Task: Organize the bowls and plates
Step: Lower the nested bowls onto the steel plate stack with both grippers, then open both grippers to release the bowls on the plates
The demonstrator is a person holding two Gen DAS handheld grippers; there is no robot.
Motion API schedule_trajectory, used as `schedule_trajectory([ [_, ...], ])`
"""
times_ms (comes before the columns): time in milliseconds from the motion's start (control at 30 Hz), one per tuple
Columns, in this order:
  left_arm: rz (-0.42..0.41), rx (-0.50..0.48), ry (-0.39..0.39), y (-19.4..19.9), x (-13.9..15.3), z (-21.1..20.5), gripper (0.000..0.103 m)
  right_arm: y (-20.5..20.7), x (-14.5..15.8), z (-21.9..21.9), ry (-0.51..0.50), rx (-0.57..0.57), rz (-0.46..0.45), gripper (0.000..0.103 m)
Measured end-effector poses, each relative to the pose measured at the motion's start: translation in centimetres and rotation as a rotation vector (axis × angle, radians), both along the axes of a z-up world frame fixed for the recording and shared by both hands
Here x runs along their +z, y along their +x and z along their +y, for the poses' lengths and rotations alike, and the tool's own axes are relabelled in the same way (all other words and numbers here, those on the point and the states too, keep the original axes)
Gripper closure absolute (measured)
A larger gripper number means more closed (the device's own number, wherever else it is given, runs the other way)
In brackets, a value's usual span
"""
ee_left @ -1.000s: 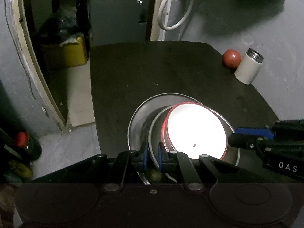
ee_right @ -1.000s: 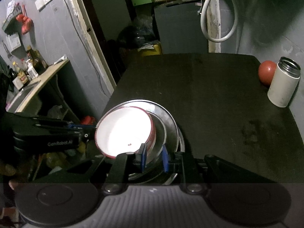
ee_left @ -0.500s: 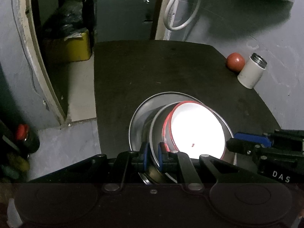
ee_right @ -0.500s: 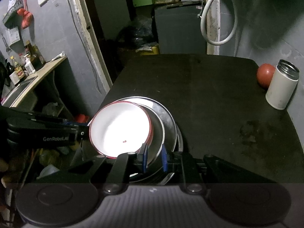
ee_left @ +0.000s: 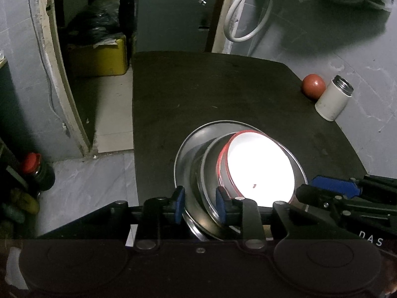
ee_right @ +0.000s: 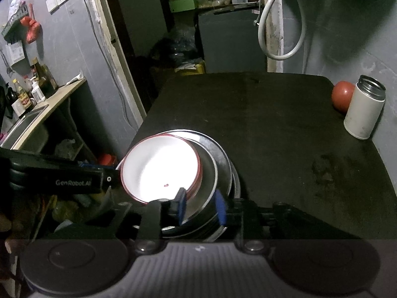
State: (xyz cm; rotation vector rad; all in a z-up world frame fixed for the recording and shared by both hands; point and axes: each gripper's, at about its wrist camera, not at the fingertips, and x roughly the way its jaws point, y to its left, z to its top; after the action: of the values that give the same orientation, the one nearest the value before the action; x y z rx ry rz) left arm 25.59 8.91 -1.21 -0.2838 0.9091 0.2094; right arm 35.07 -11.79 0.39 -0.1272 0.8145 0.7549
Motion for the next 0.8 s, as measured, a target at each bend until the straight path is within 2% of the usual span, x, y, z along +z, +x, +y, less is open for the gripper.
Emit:
schedule_trajectory([
  [67,-0.002,0.005,-0.001,-0.2,0.1,-0.1,0.065,-0.1,0.1,-0.1,0.002,0.0,-0.001,0.067],
  [200,-0.005,0.019,0.003,-0.6,0.3,-0.5,0.061,-0.3,0.3,-0.3,0.009,-0.008,-0.004,0.059],
  [267,-0.012,0.034,0.003,-1.0,0.5,-0.6,0.051,-0.6,0.5,-0.4,0.013,-0.007,-0.009,0.057],
  [400,-0.032,0.056,0.003,-1.9,0.8,-0.9,0.043,-1.1,0.9,-1.0,0.029,-0.012,-0.019,0.05],
  [467,-0.056,0.066,-0.003,-2.4,1.1,-1.2,0.032,-1.2,1.1,-1.3,0.038,-0.015,-0.022,0.048],
  [667,-0.118,0.095,0.001,-3.9,2.0,-2.5,0.019,-1.8,1.9,-2.6,0.074,-0.02,-0.044,0.034],
  [800,-0.166,0.129,0.002,-4.9,2.2,-3.3,0.015,-2.4,2.4,-3.7,0.094,-0.018,-0.069,0.029],
])
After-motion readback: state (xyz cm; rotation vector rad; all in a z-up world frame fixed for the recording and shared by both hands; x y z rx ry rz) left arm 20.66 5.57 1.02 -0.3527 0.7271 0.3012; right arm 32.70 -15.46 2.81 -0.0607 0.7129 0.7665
